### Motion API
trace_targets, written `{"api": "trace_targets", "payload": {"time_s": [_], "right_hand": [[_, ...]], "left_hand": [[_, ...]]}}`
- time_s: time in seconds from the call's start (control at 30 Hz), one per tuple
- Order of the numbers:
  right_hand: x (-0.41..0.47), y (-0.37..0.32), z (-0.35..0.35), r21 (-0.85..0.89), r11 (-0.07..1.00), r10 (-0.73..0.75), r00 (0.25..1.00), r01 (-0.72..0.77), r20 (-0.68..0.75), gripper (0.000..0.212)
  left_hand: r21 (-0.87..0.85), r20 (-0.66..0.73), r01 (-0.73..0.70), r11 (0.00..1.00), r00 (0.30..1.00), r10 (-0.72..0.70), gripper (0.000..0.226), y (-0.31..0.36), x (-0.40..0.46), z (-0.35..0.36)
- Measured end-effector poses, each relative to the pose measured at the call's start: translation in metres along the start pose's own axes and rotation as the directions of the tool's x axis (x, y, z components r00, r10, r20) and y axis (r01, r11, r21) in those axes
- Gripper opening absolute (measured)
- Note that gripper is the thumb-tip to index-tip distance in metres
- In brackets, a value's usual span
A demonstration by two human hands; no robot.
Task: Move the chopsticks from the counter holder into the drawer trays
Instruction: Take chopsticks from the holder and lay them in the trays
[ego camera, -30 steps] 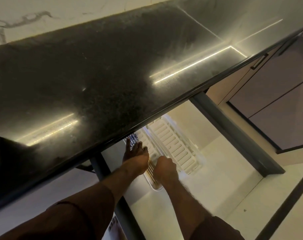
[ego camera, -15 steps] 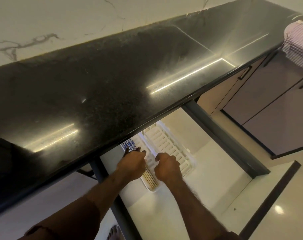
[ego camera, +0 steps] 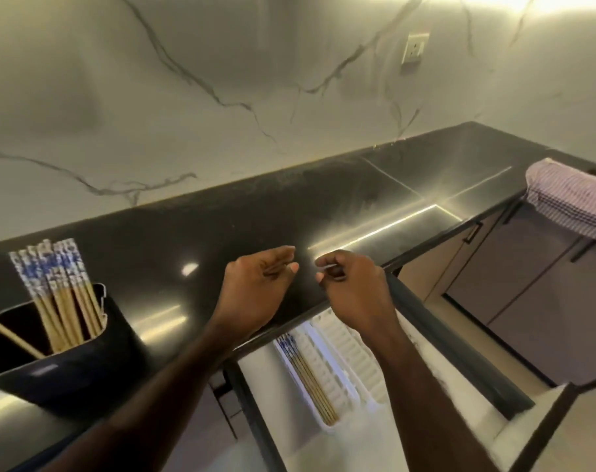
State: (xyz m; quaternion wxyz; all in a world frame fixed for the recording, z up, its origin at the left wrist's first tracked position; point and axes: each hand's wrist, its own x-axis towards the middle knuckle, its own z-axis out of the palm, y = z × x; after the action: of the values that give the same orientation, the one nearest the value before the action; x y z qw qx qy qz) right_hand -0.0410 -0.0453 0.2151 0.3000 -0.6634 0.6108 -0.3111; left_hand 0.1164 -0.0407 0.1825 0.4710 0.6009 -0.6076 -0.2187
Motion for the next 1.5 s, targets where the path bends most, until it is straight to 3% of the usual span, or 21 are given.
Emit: {"api": "trace_targets", "payload": {"time_s": [0.23, 0.47, 0.77, 1.0, 1.2, 1.5], "right_hand": [[-0.012, -0.097, 0.075, 0.019, 0.988, -0.151, 0.988, 0.152, -0.033, 0.016], [-0.036, -0.172, 0.190, 0.061, 0.972, -0.234, 0.966, 0.228, 0.110, 0.021], [-0.044, -0.200, 0.285, 0.008, 0.988, -0.145, 0.925, 0.152, 0.352, 0.026], [-0.042, -0.199, 0.325, -0.087, 0.990, -0.074, 0.929, 0.113, 0.363, 0.030], [-0.043, -0.197, 0.341, -0.137, 0.984, -0.061, 0.932, 0.117, 0.357, 0.040], [-0.038, -0.195, 0.344, -0.143, 0.984, -0.045, 0.923, 0.107, 0.382, 0.043]], "left_hand": [[0.013, -0.096, -0.021, 1.000, 0.995, 0.022, 0.032, -0.020, -0.009, -0.130], [0.017, -0.205, 0.040, 0.999, 0.978, -0.035, 0.031, -0.087, -0.027, -0.244], [0.007, -0.381, 0.261, 0.965, 0.893, -0.239, 0.042, -0.162, -0.050, -0.309], [0.028, -0.530, 0.409, 0.912, 0.780, -0.333, 0.064, -0.198, -0.060, -0.320], [-0.269, -0.338, 0.465, 0.844, 0.775, -0.535, 0.055, -0.209, -0.050, -0.306], [-0.354, -0.156, 0.445, 0.823, 0.839, -0.521, 0.028, -0.207, -0.023, -0.294]]}}
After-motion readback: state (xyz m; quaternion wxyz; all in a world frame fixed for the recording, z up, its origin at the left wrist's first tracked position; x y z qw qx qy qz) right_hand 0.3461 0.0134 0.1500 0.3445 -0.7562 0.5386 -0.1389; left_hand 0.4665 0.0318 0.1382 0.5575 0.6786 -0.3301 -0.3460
